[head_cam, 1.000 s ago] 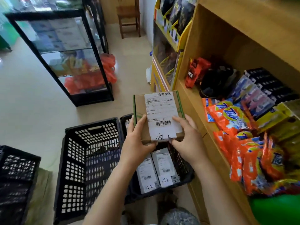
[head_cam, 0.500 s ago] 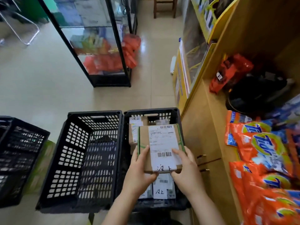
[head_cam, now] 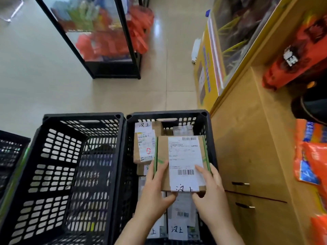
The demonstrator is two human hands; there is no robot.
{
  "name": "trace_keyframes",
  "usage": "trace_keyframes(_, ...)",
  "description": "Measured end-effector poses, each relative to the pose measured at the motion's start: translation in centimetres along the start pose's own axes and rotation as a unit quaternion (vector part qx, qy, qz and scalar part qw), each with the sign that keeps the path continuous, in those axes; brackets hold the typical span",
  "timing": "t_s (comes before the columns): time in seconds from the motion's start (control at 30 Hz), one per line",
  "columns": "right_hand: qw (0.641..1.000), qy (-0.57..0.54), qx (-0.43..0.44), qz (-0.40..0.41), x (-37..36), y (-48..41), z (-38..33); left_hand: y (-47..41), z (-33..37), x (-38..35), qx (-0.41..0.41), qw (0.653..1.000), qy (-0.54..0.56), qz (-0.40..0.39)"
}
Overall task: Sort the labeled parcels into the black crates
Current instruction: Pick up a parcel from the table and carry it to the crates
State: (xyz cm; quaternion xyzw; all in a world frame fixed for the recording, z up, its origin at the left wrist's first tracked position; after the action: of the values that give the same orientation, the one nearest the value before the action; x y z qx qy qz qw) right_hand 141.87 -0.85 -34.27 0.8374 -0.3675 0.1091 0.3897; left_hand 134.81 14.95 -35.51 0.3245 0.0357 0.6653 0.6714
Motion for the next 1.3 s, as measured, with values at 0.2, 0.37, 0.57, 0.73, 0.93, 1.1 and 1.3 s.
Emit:
trace_keyframes(0.2,0.999,0.024,0.016,0.027,1.6,-5.7,-0.4,-6.7,-0.2,1.1,-0.040,0.998,-0.049,0.011)
trace_keyframes(0.37,0.997,0.071,0.000,0.045,2.1,-8.6,-0.2,-10.0,-0.9,1.2,-0.048,0.996,-0.071,0.006)
trace_keyframes(0.57,0.990,0.137,-0.021,0.025,1.1,-10.9,0.3,-12.0,-2.9,0.5,0.000,0.994,-0.111,0.004)
trace_keyframes(0.73,0.988,0.152,-0.027,0.008,0.2,-13.1,1.3,-13.2,-4.1,0.2,0.014,0.987,-0.155,0.025)
trace_keyframes(0.93,0.984,0.174,-0.039,-0.015,-0.5,-14.7,2.7,-14.8,-5.3,-0.5,0.030,0.956,-0.291,0.017)
trace_keyframes(1.1,0.971,0.235,-0.029,-0.019,-0.9,-15.2,3.0,-14.9,-6.0,-0.8,0.007,0.949,-0.316,0.020)
trace_keyframes(1.3,0.955,0.294,-0.021,-0.023,-0.8,-15.5,2.5,-15.2,-6.4,-0.6,-0.012,0.950,-0.312,0.023)
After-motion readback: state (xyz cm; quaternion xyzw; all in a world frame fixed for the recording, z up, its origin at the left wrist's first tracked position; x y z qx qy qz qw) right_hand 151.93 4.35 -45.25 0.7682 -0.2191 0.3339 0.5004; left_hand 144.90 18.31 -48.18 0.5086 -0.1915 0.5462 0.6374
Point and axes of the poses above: each hand's wrist, its own y-axis away from the middle knuckle, its own x-axis out of the back of the hand, z = x × y, the point moved 4 cm from there along -y, towards the middle knuckle, and after that the axes turned 15 degrees about -z, right-handed, at the moved point
